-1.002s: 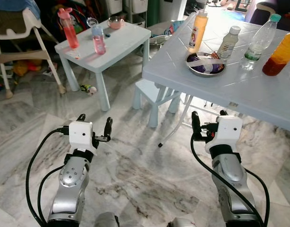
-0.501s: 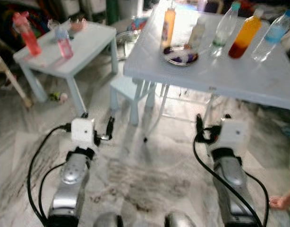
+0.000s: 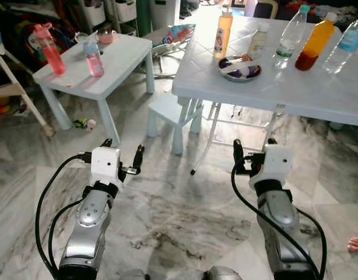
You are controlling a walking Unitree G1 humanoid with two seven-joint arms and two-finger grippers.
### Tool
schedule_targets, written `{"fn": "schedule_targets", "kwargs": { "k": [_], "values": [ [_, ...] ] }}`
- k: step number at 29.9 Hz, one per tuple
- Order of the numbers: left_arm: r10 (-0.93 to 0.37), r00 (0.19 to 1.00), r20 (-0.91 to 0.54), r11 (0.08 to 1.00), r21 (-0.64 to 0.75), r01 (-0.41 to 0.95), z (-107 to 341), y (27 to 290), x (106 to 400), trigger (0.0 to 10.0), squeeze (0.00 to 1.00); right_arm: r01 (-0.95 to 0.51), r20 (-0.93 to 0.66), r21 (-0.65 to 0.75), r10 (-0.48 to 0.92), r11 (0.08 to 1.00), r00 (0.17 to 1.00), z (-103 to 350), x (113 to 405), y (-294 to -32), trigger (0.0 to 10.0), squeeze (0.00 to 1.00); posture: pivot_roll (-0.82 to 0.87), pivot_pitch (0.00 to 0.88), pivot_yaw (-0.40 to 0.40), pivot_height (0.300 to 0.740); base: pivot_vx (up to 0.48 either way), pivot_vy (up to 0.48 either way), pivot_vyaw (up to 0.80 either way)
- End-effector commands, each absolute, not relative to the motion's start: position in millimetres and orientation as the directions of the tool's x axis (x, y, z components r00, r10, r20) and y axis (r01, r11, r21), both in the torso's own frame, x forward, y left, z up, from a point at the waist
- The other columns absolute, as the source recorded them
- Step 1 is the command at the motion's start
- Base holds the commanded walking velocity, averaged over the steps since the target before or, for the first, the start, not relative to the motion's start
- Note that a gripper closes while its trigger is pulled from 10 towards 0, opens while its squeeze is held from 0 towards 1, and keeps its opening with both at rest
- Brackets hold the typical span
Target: Restocking fridge
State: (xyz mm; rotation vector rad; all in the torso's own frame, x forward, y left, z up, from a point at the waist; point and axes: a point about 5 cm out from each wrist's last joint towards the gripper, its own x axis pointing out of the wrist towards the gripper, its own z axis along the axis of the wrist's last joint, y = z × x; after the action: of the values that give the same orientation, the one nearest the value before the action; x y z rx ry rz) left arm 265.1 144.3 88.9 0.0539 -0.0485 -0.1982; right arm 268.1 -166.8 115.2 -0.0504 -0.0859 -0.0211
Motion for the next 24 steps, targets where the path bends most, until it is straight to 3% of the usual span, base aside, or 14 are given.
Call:
{"fn": "schedule_targets", "kwargs": {
  "k": [1, 4, 24],
  "values": [
    [-0.233, 0.971, 0.062, 0.972, 0.056, 0.230, 93.6, 136.0, 267.0, 10.0, 0.00, 0.045, 0.074, -0.060, -0.041, 0.997, 0.996, 112.3, 266.5, -174.7, 10.0, 0.00, -0.02, 0.067, 0.033, 0.740, 0.442, 0.000, -0.80],
    [-0.239, 0.969, 0.065, 0.970, 0.055, 0.236, 92.9, 135.7, 267.5, 10.0, 0.00, 0.047, 0.078, -0.064, -0.042, 0.997, 0.996, 112.2, 266.8, -176.5, 10.0, 0.00, -0.02, 0.064, 0.034, 0.740, 0.442, 0.000, -0.55],
    [-0.261, 0.962, 0.081, 0.964, 0.078, 0.255, 97.3, 132.0, 270.5, 10.0, 0.00, -0.015, 0.087, -0.055, 0.020, 0.998, 0.996, 112.8, 270.2, -162.6, 10.0, 0.00, -0.01, 0.070, 0.038, 0.740, 0.476, 0.000, 0.05]
  ]
}}
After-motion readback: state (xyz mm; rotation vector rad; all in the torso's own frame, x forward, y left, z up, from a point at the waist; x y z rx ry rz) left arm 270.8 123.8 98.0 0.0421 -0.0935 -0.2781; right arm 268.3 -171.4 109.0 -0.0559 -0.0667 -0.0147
